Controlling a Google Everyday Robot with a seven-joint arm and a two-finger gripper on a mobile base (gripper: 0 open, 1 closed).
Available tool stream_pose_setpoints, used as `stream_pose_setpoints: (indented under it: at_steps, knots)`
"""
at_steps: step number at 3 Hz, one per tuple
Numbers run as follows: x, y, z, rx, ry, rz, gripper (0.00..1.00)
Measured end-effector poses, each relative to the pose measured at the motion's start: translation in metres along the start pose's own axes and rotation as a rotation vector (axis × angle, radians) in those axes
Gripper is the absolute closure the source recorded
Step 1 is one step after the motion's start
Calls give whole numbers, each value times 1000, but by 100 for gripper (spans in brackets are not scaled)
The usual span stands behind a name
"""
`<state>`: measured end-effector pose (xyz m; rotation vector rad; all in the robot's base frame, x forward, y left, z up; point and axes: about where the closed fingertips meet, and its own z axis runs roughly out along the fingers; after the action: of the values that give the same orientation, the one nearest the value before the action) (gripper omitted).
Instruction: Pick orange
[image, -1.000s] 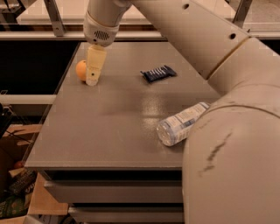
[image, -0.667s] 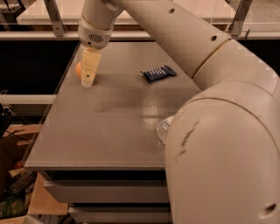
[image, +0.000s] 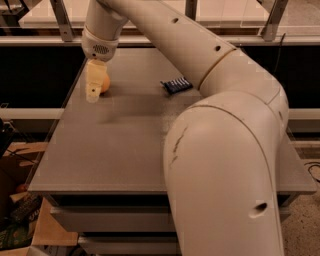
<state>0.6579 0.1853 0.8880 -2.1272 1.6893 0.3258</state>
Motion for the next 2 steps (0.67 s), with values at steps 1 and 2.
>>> stream_pose_setpoints:
  at_steps: [1, 2]
  knots:
    - [7, -7, 12, -14, 10, 9, 18]
    - [17, -12, 14, -14, 18, 20, 42]
